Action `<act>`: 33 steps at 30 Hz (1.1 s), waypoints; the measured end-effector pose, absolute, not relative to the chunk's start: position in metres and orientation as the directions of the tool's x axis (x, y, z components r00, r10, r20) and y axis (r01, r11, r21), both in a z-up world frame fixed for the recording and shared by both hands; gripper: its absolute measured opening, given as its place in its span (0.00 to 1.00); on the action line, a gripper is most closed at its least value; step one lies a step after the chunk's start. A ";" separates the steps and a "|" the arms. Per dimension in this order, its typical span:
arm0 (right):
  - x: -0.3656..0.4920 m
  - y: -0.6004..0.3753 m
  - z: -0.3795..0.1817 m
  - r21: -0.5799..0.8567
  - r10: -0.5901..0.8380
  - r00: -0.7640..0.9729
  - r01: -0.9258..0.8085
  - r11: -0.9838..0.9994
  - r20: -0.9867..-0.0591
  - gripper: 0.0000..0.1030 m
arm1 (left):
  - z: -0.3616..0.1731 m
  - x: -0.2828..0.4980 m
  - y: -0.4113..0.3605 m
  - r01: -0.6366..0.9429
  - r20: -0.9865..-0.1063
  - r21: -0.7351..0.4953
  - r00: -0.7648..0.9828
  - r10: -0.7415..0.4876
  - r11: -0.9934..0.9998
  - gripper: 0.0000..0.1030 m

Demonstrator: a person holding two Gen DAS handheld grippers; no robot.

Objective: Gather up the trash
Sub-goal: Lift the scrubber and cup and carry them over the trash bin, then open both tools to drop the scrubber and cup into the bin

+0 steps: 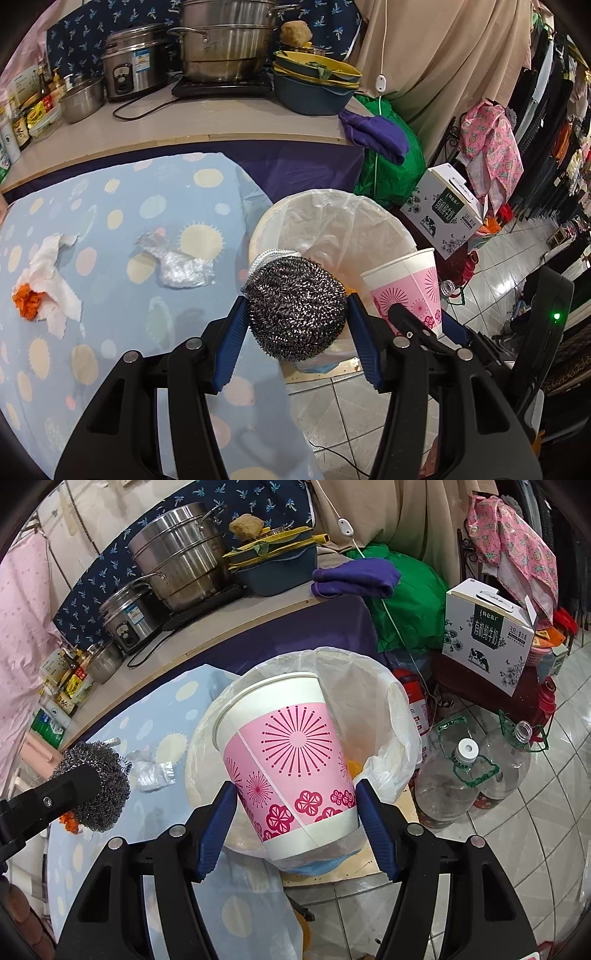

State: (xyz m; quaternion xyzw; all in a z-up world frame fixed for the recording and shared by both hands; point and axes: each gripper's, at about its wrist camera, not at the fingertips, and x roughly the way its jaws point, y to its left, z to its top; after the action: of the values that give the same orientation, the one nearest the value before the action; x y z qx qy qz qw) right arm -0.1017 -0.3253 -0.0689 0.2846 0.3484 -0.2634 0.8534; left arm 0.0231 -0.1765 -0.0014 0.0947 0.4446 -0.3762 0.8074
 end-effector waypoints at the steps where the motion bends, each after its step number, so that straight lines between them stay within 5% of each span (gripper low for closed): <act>1: -0.101 -0.327 -0.069 0.302 -0.254 0.618 0.650 0.697 -0.744 0.61 | -0.002 0.024 -0.180 0.694 -0.787 -0.186 0.319 -0.528 0.696 0.50; 19: -0.082 -0.358 -0.074 0.269 -0.283 0.583 0.682 0.680 -0.762 0.62 | -0.014 0.043 -0.227 0.702 -0.789 -0.209 0.290 -0.541 0.681 0.51; 33: -0.078 -0.358 -0.061 0.278 -0.305 0.596 0.689 0.669 -0.743 0.64 | -0.011 0.058 -0.220 0.663 -0.781 -0.227 0.314 -0.540 0.714 0.63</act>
State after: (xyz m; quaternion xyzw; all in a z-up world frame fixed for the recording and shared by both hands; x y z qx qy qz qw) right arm -0.0779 -0.3584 -0.0610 0.2816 0.3408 -0.2934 0.8476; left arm 0.0583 -0.2197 -0.0114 0.0678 0.4519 -0.3722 0.8079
